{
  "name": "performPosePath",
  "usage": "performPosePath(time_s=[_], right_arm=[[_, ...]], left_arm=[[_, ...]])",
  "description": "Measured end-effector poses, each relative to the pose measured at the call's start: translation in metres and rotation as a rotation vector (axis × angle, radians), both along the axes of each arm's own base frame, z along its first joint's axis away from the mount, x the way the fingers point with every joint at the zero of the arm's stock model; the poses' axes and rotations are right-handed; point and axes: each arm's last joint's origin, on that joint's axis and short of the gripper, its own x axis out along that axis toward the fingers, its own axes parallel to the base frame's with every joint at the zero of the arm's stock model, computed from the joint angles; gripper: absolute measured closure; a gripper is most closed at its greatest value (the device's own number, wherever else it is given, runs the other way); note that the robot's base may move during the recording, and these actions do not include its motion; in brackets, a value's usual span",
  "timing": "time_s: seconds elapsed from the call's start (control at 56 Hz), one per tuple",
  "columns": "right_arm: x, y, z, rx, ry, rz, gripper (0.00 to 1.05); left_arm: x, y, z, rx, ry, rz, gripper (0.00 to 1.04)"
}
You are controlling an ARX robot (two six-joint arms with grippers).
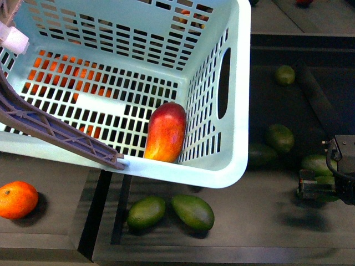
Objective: Pick mango and avocado into basket
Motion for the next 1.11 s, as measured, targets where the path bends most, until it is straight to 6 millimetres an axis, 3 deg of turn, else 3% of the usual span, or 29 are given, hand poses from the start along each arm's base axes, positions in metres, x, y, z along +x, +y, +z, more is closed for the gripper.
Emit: performPosePath(time_s=[0.446, 1.106], right_arm=[[0.006, -0.005, -0.005, -0.015, 0.012, -0.017, 0.08], [0.001, -0.011, -0.002, 0.026, 0.069, -0.256, 0.08]], left_arm=[[0.000, 0.000, 0.000, 0.000, 0.000, 0.000, 0.94], [0.000, 0.000, 0.000, 0.000, 0.000, 0.000, 0.94]])
